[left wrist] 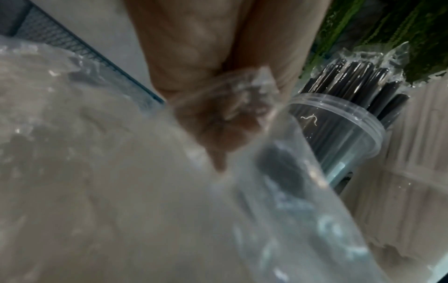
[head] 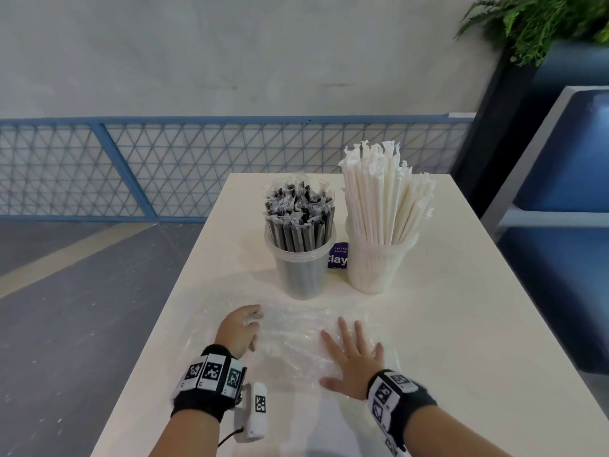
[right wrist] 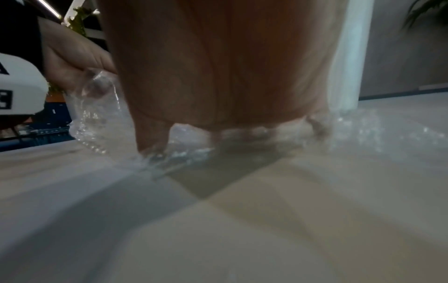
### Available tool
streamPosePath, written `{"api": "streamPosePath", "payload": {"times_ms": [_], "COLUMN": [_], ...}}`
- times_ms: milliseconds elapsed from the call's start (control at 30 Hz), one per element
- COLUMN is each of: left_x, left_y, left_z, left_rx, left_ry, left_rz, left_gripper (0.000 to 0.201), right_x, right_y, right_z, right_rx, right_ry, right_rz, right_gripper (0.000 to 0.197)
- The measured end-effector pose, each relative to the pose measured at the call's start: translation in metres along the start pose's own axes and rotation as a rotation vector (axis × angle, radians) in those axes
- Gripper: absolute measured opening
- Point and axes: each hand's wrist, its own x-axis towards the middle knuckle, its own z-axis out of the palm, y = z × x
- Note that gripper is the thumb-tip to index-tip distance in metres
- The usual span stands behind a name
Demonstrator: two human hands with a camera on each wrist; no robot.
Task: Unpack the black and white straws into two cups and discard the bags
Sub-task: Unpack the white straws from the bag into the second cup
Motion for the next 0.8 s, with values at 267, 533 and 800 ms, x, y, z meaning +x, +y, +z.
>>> {"api": "streamPosePath", "payload": {"times_ms": [267, 533, 800], "left_x": [-0.011, -0.035, -0.004], "left_y": [0.012, 0.025, -0.009], "left_z": [0.005, 0.084, 0.066], "left_rx": [0.339, 1.142, 1.133], "left_ry": [0.234, -0.259, -0.455], "left_rz": [-0.023, 0.190, -0.113], "left_gripper": [0.064, 0.065, 0.080], "right_x": [0.001, -0.005, -0.001], "right_y": [0.004, -0.008, 0.001], "right_z": [-0.005, -0.015, -0.008], "right_rx": [0.069, 0.130, 0.087], "right_ry": [-0.064, -0.080, 0.024], "right_rz": [0.058, 0.082, 0.112], "right_gripper": [0.089, 0.072, 0.064]}}
